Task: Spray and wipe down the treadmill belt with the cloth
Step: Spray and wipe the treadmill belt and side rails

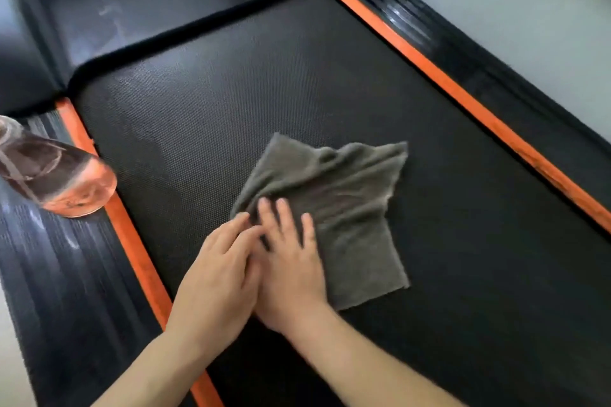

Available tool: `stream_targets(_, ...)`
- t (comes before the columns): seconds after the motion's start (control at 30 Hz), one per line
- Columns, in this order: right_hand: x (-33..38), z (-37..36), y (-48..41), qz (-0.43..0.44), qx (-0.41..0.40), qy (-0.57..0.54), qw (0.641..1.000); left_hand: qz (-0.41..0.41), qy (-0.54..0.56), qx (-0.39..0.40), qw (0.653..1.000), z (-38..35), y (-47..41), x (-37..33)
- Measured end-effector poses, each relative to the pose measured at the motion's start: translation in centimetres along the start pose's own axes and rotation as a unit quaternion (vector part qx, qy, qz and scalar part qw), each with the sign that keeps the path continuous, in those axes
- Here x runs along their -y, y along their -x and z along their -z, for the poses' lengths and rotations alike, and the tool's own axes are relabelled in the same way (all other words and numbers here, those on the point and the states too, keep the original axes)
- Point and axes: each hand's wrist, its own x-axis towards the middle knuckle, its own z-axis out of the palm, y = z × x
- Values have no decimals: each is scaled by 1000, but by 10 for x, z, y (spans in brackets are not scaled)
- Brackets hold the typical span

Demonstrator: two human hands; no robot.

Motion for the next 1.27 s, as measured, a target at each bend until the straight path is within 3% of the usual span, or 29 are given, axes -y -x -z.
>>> stream_targets(0.07,64,-9,26,79,37,7,996,53,12,-10,998,6,16,4)
stream_targets(0.2,10,5,24,196,76,-49,976,42,-19,5,999,9,44,6)
stream_targets(0.3,-94,14,32,24,2,-24,999,55,-29,2,998,0,59,-2)
stream_targets(0.4,-193,32,60,-175,21,25,984,31,-10,4,999,-16,66,-15)
stream_targets(0.47,-218,40,80,-277,30,20,960,11,-1,20,1000,-25,70,-31)
stream_targets(0.53,-192,36,95,-309,-2,24,951,-12,4,22,1000,-33,74,-49)
stream_targets(0.6,-130,20,108,-242,-4,9,970,-32,5,26,999,-38,76,-62)
stream_targets(0.67,-53,2,125,-118,-8,-22,993,-54,5,21,998,-38,75,-66)
stream_targets(0.73,2,-1,144,-36,20,-81,996,-63,-17,26,998,-31,80,-63)
stream_targets(0.8,12,-2,159,60,24,-98,993,-55,-51,47,996,-22,93,-53)
stream_targets(0.87,-22,2,164,156,51,-67,984,-44,-73,61,994,-16,106,-41)
stream_targets(0.9,-47,7,164,168,71,-50,982,-39,-85,61,994,-14,112,-35)
stream_targets(0.97,-106,12,156,105,61,6,993,-33,-111,65,991,-14,118,-30)
stream_targets(1.07,-154,28,153,-135,41,3,990,-36,-121,75,989,-19,118,-40)
stream_targets(1.13,-125,24,165,-226,9,-21,974,-39,-118,88,988,-24,119,-52)
stream_targets(1.2,-70,14,187,-179,38,-57,982,-53,-117,72,989,-26,117,-66)
stream_targets(1.27,-22,11,208,-41,58,-77,994,-54,-115,68,990,-24,116,-75)
